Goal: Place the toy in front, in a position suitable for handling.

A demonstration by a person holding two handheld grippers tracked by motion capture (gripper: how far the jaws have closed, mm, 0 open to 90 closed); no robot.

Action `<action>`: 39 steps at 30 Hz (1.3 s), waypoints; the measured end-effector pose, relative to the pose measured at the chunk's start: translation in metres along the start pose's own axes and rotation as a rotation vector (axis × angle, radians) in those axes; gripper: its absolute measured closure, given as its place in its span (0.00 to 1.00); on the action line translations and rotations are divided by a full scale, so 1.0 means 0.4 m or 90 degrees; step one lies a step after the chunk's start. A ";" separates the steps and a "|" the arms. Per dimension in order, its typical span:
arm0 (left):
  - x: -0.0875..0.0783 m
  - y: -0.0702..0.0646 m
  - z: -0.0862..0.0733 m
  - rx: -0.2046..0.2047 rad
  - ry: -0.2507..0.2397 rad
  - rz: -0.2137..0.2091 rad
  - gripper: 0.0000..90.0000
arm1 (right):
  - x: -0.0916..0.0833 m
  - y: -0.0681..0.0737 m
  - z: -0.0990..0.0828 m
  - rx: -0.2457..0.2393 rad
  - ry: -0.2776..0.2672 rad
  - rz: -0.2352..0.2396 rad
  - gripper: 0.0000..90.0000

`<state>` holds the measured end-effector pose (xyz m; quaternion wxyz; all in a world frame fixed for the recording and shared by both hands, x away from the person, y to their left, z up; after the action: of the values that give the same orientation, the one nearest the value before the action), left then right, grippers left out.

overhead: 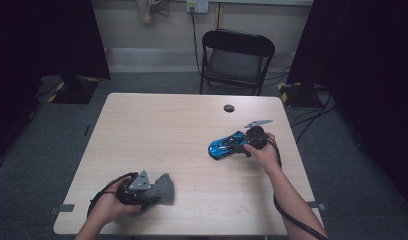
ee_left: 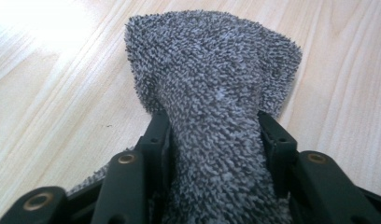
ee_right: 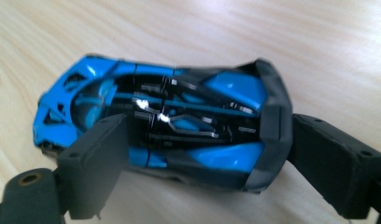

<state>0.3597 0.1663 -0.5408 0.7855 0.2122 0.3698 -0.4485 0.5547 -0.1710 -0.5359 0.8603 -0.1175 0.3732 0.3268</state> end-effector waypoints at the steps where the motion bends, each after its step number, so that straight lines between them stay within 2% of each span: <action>1: 0.001 0.000 0.001 -0.008 -0.003 0.003 0.62 | 0.001 0.005 -0.001 0.001 -0.002 0.002 0.14; 3: 0.001 0.000 0.004 -0.030 -0.006 0.003 0.64 | 0.003 0.013 -0.001 -0.001 -0.008 0.008 0.15; 8: -0.001 0.004 0.005 -0.047 -0.001 0.009 0.65 | 0.010 0.038 0.002 -0.005 -0.013 0.016 0.15; 12: -0.003 0.010 0.006 -0.044 0.005 0.028 0.68 | 0.015 0.062 0.007 -0.017 -0.019 0.018 0.16; 15: -0.007 0.012 0.005 -0.039 0.014 0.028 0.69 | 0.017 0.081 0.011 -0.032 -0.018 0.020 0.17; 18: -0.005 0.013 0.006 -0.053 0.009 0.033 0.70 | 0.021 0.100 0.017 -0.050 -0.016 0.017 0.17; 21: -0.007 0.014 0.004 -0.048 0.015 0.029 0.70 | 0.025 0.119 0.021 -0.057 -0.016 0.020 0.17; 24: -0.007 0.014 0.004 -0.050 0.014 0.028 0.70 | 0.031 0.138 0.023 -0.058 -0.023 0.025 0.17; 26: -0.005 0.013 0.007 -0.060 0.004 0.029 0.70 | 0.034 0.149 0.024 -0.061 -0.029 0.030 0.17; 34: -0.009 0.019 0.004 -0.062 0.011 0.038 0.70 | 0.044 0.195 0.029 -0.061 -0.037 0.036 0.17; 39: -0.010 0.020 0.005 -0.064 0.013 0.041 0.70 | 0.048 0.210 0.030 -0.057 -0.039 0.040 0.17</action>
<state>0.3661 0.1710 -0.5364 0.8053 0.1890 0.3930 -0.4017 0.5167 -0.0930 -0.5379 0.8545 -0.1342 0.3351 0.3736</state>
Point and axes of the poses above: each handheld gripper's, and its own axes: x roughly forward along the jaws, z roughly out of its top, y roughly to its left, the point moved 8 cm from there along x, roughly forward along the jaws, and after that the axes turned 4 degrees about -x, right-handed, at the moved point
